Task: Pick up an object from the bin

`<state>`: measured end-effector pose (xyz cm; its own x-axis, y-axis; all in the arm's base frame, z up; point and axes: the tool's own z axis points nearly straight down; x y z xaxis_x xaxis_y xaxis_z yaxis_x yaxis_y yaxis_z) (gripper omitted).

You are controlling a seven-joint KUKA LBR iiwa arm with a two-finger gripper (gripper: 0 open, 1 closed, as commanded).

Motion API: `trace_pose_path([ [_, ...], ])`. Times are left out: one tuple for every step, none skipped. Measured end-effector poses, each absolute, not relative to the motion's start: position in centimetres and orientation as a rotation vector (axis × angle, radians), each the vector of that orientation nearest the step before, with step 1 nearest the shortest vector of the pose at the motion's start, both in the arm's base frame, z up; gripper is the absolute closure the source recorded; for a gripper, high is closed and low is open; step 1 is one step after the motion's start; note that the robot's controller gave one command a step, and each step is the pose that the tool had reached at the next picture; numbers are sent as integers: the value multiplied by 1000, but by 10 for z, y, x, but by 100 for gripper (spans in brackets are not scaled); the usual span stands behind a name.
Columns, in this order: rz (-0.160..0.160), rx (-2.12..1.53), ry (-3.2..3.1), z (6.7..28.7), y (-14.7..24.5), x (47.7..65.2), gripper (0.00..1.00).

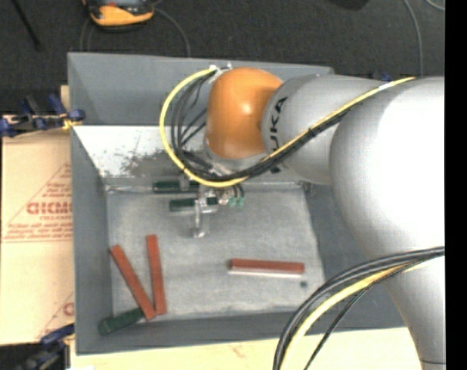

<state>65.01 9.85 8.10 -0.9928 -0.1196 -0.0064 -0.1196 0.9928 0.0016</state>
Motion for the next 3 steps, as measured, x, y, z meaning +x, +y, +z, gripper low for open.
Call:
trace_pose_path([
  [4, -186, 3127, 82, 99, 651, 100],
  [3, -184, 3130, 81, 98, 650, 0],
  [4, -183, 3128, 82, 99, 651, 100],
])
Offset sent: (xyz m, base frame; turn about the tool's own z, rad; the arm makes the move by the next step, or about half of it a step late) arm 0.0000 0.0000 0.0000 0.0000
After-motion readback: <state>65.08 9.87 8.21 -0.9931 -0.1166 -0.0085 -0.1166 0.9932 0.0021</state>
